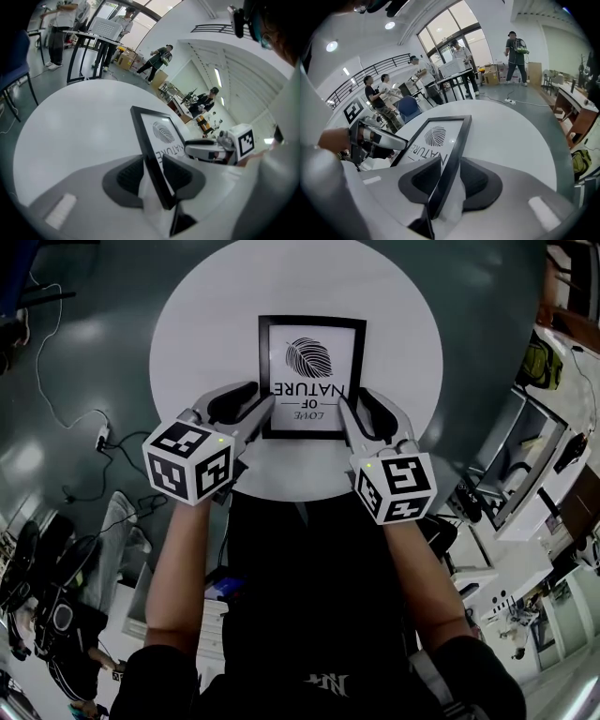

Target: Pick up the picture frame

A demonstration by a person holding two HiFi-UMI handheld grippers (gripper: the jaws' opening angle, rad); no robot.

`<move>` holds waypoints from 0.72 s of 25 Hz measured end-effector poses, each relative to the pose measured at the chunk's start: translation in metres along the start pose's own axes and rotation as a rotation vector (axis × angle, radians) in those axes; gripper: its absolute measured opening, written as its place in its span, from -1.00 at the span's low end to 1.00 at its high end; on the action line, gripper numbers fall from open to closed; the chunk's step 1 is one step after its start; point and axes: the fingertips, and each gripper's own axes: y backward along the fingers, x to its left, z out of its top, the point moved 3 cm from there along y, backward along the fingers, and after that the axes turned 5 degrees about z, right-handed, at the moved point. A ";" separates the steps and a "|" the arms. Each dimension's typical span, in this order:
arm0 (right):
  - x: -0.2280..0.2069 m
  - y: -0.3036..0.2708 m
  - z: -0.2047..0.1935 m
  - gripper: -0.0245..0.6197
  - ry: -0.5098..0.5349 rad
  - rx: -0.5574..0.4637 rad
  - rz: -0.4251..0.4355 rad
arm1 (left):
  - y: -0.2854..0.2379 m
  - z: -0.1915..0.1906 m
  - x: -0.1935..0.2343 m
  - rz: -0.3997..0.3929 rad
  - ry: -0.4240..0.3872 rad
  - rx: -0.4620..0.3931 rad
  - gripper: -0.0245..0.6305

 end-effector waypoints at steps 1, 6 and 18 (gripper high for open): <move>0.000 0.000 0.000 -0.54 0.009 -0.001 -0.006 | 0.000 0.000 0.000 0.004 -0.008 0.002 -0.55; 0.003 0.001 0.002 -0.58 0.027 -0.001 -0.021 | -0.001 0.001 -0.003 0.024 -0.023 0.013 -0.62; 0.001 -0.003 -0.005 -0.65 0.002 -0.008 -0.048 | -0.006 -0.005 0.001 0.049 0.016 0.015 -0.64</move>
